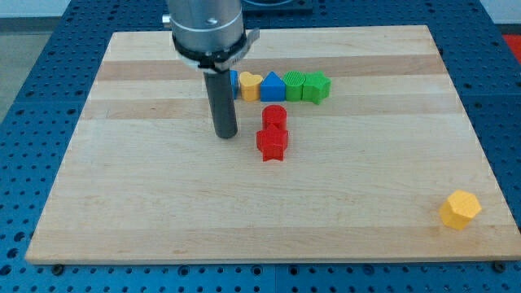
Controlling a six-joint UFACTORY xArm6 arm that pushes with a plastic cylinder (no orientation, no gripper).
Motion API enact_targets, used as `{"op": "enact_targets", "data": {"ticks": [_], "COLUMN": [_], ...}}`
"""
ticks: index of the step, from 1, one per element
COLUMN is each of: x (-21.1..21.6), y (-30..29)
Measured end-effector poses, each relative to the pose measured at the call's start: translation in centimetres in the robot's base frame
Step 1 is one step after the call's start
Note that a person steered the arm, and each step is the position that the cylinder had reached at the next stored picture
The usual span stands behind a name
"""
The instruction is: Slide the blue cube up a bit
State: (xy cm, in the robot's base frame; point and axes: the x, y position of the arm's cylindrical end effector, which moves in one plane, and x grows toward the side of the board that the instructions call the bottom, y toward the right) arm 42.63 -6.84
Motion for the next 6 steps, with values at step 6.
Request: {"op": "enact_targets", "data": {"ticks": [6], "x": [-11.6], "y": [-0.5]}}
